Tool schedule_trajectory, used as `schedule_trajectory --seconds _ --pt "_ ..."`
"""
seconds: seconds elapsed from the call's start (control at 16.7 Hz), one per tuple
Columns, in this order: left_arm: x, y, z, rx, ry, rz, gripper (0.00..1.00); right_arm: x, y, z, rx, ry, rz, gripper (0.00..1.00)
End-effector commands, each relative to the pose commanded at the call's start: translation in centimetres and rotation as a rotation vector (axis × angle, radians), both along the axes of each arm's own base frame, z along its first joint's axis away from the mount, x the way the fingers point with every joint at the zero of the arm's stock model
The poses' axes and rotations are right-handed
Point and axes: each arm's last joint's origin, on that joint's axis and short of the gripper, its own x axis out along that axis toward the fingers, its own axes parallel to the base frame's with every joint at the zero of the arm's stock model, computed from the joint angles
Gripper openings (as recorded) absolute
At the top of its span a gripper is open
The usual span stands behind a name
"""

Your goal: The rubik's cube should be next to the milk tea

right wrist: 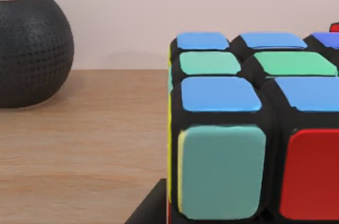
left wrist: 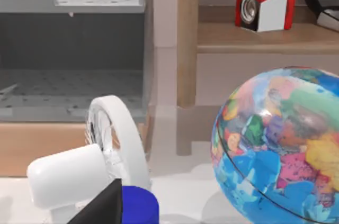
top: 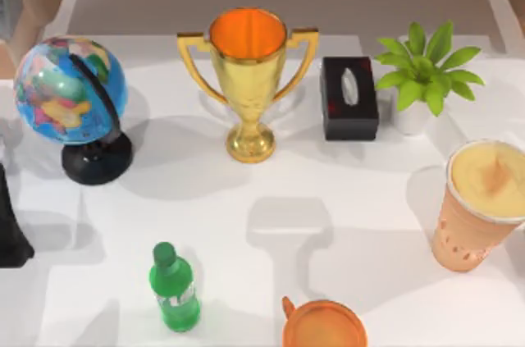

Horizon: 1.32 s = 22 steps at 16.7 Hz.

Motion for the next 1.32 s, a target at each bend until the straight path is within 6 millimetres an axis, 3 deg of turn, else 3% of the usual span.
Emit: schedule_trajectory --seconds 0.12,0.66,1.02,1.14,1.32 --pt "0.0 0.0 0.0 0.000 0.000 0.000 1.00 0.0 0.0 0.0 0.000 0.000 0.000 0.00" --pt "0.0 0.0 0.0 0.000 0.000 0.000 1.00 -0.1 0.2 0.2 0.005 -0.003 0.004 0.00" --pt "0.0 0.0 0.0 0.000 0.000 0.000 1.00 -2.4 1.1 4.5 0.135 -0.071 0.058 0.00" --pt "0.0 0.0 0.0 0.000 0.000 0.000 1.00 -2.1 1.1 4.3 0.119 -0.064 0.043 0.00" --pt "0.0 0.0 0.0 0.000 0.000 0.000 1.00 -0.6 0.5 2.3 0.043 -0.026 0.002 0.00"
